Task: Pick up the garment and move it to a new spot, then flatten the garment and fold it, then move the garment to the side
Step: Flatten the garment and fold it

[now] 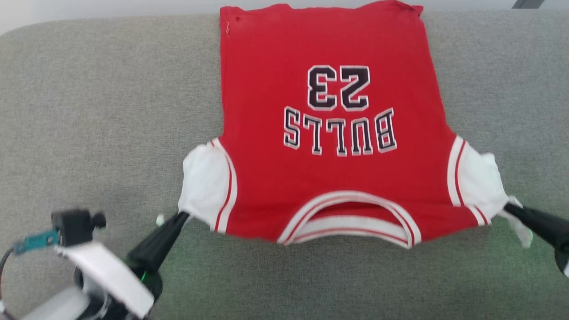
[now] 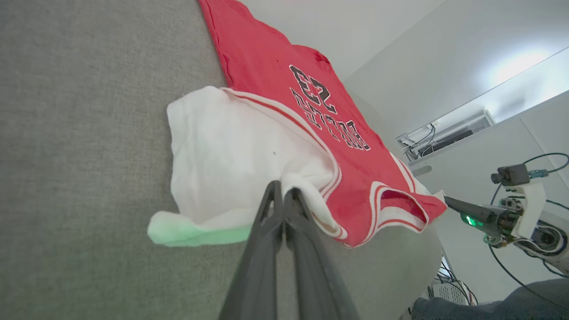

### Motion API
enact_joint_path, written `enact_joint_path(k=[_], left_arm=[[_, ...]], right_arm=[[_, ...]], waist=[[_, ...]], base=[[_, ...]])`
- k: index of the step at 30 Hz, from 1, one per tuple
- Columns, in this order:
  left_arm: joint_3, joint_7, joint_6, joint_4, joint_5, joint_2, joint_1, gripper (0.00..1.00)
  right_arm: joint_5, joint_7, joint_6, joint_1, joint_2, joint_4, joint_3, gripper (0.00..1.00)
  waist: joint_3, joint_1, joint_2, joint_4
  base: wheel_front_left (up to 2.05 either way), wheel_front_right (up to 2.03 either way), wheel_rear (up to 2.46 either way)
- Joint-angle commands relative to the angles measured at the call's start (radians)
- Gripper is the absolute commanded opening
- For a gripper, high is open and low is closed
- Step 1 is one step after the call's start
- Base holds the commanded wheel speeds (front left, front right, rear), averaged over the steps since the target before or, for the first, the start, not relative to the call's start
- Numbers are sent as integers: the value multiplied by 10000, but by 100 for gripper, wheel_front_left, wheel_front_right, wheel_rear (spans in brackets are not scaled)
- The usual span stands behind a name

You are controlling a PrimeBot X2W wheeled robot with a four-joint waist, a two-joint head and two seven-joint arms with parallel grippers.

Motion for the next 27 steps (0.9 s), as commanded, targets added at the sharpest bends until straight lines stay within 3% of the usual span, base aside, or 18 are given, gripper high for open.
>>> enact_joint_path(k=[1, 7, 11, 18, 23, 24, 26, 27], left_arm=[[38, -53, -18, -84, 45, 110, 200, 0], [497, -58, -5, -1039, 595, 747, 1529, 0], [241, -48, 110, -1120, 1184, 258, 1634, 0], [-341, 250, 59, 345, 1538, -1091, 1096, 0], [-506, 213, 3, 1261, 1738, -1598, 834, 0], [-529, 217, -8, 1382, 1749, -1656, 797, 0], [-571, 211, -11, 1537, 1758, -1732, 748, 0], [-593, 200, -9, 1578, 1767, -1755, 722, 0]], right_arm=[[113, -102, -4, 156, -97, -75, -13, 0], [670, -820, -4, 1423, -1169, -1243, 93, 0], [465, -1147, -5, 1784, -1440, -1143, 293, 0], [-51, -441, -4, 1402, -378, 102, 789, 0], [-554, -181, -5, 1071, 469, 892, 963, 0], [-654, -150, -7, 1017, 570, 963, 973, 11], [-892, -162, -19, 920, 688, 1098, 950, 64], [-985, -153, -27, 883, 692, 1138, 923, 100]], waist=[[5, 0, -1, -1], [69, 0, -1, 113], [98, 0, -1, 213], [188, 0, -1, 274], [306, 0, -1, 289], [323, 0, -1, 284], [351, 0, -1, 268], [356, 0, -1, 257]], base=[[0, 0, 0], [0, 0, 0], [0, 0, 0], [0, 0, 0], [0, 0, 0], [0, 0, 0], [0, 0, 0], [0, 0, 0]])
